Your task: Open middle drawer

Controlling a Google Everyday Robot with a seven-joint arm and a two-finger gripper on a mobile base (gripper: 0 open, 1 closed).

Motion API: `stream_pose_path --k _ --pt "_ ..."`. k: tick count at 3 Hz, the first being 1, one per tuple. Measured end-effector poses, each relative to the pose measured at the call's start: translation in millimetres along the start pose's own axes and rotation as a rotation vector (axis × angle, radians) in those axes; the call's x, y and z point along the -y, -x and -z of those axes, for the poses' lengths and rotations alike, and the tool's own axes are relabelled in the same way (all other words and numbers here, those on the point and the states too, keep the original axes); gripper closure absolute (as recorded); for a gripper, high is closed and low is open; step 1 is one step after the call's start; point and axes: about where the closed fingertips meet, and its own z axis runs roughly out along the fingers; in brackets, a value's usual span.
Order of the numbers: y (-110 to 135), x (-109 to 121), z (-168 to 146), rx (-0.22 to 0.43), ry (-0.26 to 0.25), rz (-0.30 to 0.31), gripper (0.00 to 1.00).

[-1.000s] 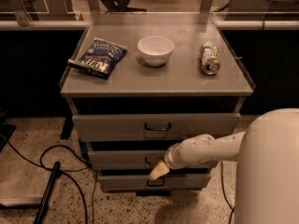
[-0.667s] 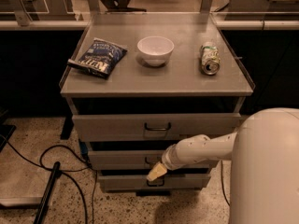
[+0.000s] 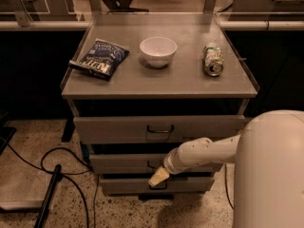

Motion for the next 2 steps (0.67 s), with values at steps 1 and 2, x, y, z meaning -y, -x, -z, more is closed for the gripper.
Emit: stream_pose_path --k 1,2 --pt "-14.8 -17.3 17.9 -0.015 0.061 -0.048 0.00" --pt "-14.8 -18.7 21.2 -0.017 0.066 -0.052 0.00"
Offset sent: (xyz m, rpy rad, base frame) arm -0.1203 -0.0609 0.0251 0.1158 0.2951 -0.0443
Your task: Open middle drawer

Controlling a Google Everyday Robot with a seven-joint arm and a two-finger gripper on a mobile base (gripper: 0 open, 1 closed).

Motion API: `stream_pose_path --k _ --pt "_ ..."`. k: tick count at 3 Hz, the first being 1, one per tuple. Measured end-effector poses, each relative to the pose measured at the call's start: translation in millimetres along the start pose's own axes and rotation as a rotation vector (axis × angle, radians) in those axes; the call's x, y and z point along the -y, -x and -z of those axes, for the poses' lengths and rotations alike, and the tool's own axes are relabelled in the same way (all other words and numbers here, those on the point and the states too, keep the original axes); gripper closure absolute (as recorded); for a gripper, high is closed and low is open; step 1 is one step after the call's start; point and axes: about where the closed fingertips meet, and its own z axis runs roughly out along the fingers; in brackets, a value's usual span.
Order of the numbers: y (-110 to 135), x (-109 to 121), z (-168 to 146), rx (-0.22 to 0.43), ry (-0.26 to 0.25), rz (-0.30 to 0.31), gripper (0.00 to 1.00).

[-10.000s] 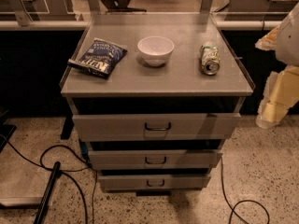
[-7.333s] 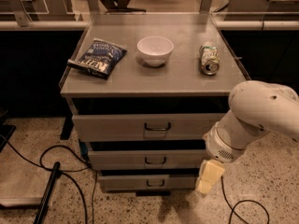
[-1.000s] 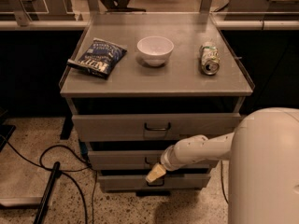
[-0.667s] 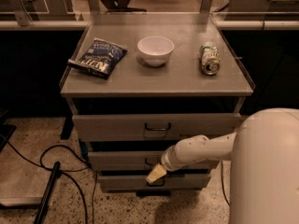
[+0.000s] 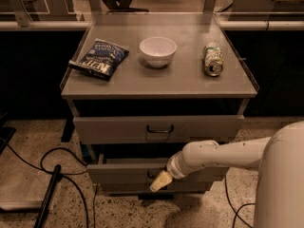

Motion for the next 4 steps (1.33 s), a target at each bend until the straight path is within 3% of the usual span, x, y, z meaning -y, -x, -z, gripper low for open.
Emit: stream_pose_path --k 2,3,4 --pt "-48 -18 30 -0.025 0.084 -0.059 0.00" --pt "-48 -20 16 -0.040 0.094 -0.047 0.00" --pt "-66 -39 23 -0.093 0.135 -0.030 0.00"
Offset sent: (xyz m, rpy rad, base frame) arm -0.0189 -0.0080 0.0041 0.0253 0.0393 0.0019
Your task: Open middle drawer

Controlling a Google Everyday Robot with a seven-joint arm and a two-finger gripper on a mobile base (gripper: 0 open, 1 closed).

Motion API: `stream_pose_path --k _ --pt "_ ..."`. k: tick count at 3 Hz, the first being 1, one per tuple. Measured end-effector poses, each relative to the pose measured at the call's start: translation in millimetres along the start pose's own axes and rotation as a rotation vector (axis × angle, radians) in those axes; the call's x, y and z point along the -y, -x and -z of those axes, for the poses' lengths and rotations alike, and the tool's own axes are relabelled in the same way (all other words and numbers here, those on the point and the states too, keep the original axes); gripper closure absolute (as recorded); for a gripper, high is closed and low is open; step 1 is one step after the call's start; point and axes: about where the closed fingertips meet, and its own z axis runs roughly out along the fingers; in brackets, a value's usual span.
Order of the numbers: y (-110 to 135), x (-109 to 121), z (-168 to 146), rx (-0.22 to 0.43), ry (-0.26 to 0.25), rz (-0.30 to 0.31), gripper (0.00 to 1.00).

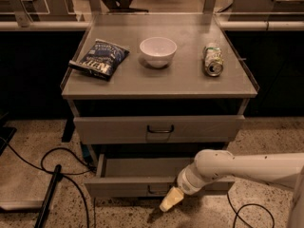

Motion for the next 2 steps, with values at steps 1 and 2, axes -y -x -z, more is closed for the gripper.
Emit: stream_pose_path --k 1,2 --pt "-22 -33 19 -0.031 0.050 0.004 0.00" --pt "-40 -64 43 -0.031 0.066 -0.005 0.00"
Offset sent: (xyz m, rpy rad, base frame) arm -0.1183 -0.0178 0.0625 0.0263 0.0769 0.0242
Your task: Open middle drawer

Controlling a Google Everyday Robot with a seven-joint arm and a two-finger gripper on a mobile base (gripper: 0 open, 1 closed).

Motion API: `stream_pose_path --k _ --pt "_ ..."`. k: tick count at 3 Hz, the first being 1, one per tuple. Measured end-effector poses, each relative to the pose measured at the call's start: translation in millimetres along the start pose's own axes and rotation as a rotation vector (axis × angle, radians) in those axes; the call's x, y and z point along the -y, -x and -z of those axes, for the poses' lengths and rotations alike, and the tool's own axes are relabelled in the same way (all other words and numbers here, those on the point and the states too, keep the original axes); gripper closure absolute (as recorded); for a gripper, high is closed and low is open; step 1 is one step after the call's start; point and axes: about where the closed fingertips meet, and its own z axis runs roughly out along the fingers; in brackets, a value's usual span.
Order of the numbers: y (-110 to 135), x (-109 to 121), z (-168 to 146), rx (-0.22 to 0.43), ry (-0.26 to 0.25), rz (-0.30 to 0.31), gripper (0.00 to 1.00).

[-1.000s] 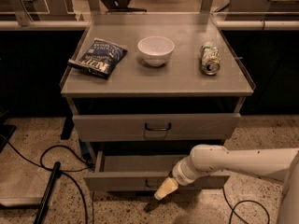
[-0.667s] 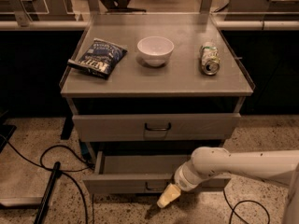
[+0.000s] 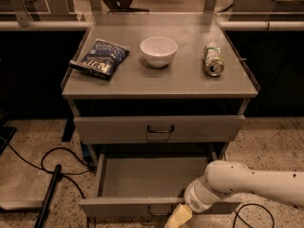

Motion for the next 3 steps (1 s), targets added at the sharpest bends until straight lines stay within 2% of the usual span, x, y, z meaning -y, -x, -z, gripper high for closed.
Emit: stream_pose_path --k 2,3 --pt "-4 1 -6 -0.024 0.010 -0.004 0.00" --pt "-33 -8 -14 -0.085 0.040 -0.057 0.00"
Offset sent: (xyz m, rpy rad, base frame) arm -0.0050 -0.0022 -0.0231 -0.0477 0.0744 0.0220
